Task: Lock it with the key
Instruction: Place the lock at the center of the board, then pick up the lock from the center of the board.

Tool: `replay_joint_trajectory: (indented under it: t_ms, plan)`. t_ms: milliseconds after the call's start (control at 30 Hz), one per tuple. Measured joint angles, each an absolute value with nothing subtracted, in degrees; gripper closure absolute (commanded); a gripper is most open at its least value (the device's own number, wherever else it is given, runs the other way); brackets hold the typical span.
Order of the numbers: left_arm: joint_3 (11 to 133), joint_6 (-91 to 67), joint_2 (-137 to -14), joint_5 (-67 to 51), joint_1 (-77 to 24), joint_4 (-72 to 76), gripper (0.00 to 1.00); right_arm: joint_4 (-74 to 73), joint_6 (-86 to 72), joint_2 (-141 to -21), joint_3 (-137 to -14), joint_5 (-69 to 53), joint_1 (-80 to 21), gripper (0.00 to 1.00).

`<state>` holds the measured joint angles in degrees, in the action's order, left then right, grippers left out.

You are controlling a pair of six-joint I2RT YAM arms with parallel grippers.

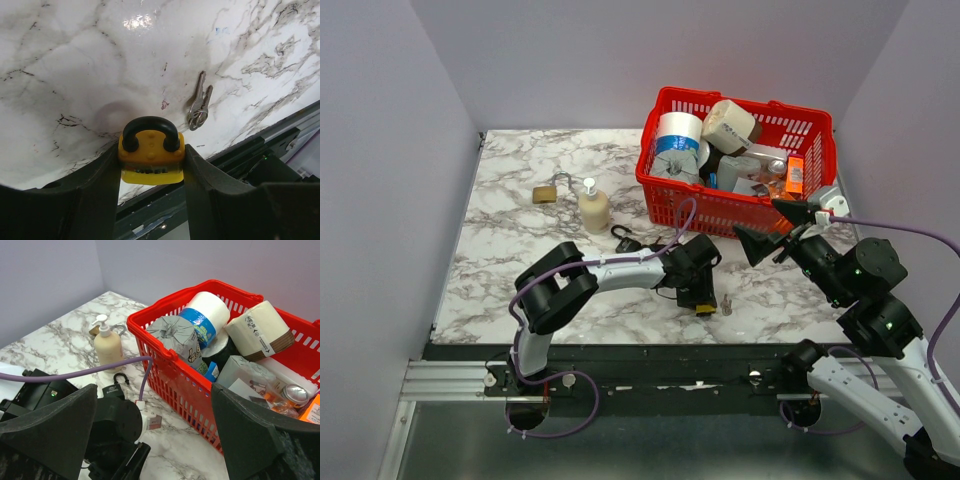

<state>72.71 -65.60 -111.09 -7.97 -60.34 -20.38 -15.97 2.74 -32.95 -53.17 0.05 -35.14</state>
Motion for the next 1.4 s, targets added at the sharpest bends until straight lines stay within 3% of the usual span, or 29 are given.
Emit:
replay_joint_trajectory:
  t_ms: [67, 100, 300, 500, 700, 1100, 1400]
  plan:
    - [72.69, -65.82, -111.13, -8.21, -60.16, -20.38, 0.46, -16.03, 2.57, -32.95, -53.17, 0.05, -35.14, 0.0]
    - [72.69, -65.89, -111.13, -8.34, -60.07, -20.38, 0.33, -16.03, 2.55, -32.95, -53.17, 0.05, -35.14, 0.0]
    - [72.44, -66.13, -110.76, -8.86, -59.66, -18.81, 0.01, -16.03, 2.5, -33.08, -53.17, -0.4, -35.14, 0.0]
    - [68.64, -65.76, -106.54, -8.6, -59.35, -16.78, 0.01, -16.03, 2.5, -33.76, -53.17, -1.02, -35.14, 0.0]
    - [62.43, -61.49, -94.0, -6.98, -58.67, -15.7, 0.01, -16.1, 1.87, -34.54, -53.19, -2.15, -35.14, 0.0]
    - [52.9, -31.88, -60.82, 1.08, -53.84, -19.62, 0.01, -16.4, 0.86, -35.75, -54.35, -4.93, -35.11, 0.0]
    - [54.52, -19.38, -57.19, -1.34, -28.4, -28.16, 0.02, -16.43, 0.84, -36.6, -54.39, -6.74, -34.48, 0.0]
